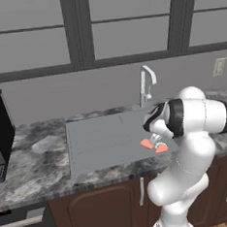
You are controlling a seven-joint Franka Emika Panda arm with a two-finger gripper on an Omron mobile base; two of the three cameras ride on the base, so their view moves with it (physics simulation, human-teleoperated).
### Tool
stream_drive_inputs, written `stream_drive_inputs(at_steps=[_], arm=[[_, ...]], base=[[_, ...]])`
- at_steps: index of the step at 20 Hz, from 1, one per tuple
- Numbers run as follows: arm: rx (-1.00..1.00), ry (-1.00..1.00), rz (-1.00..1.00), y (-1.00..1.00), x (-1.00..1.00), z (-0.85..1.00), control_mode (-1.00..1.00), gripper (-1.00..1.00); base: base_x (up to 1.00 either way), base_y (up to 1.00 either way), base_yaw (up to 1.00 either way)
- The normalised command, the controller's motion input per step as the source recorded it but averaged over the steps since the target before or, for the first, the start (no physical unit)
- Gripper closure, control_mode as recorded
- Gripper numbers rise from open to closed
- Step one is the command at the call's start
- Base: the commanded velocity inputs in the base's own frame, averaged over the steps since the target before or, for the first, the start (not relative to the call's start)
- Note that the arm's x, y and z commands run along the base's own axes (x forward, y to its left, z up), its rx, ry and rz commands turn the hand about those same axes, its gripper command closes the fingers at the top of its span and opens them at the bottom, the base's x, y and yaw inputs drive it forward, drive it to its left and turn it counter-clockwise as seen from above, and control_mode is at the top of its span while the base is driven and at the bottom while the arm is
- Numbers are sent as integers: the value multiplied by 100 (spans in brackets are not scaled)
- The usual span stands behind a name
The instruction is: Pick up the bar soap and bar soap from the sink, and place them back in the cabinet, and close the cabinet doors.
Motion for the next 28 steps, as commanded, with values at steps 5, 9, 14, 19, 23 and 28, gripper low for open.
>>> stream_drive_inputs(at_steps=[5,9,14,19,23,28], arm=[[0,0,0,0,31,-25,-100,-100],[0,0,0,0,28,-25,-100,-100],[0,0,0,0,32,-25,-100,-100],[0,0,0,0,33,-26,-100,-100],[0,0,1,0,35,-29,-100,-100],[0,0,1,-7,35,-31,-100,-100]], base=[[0,0,0],[0,0,0],[0,0,0],[0,0,0],[0,0,0],[0,0,0]])
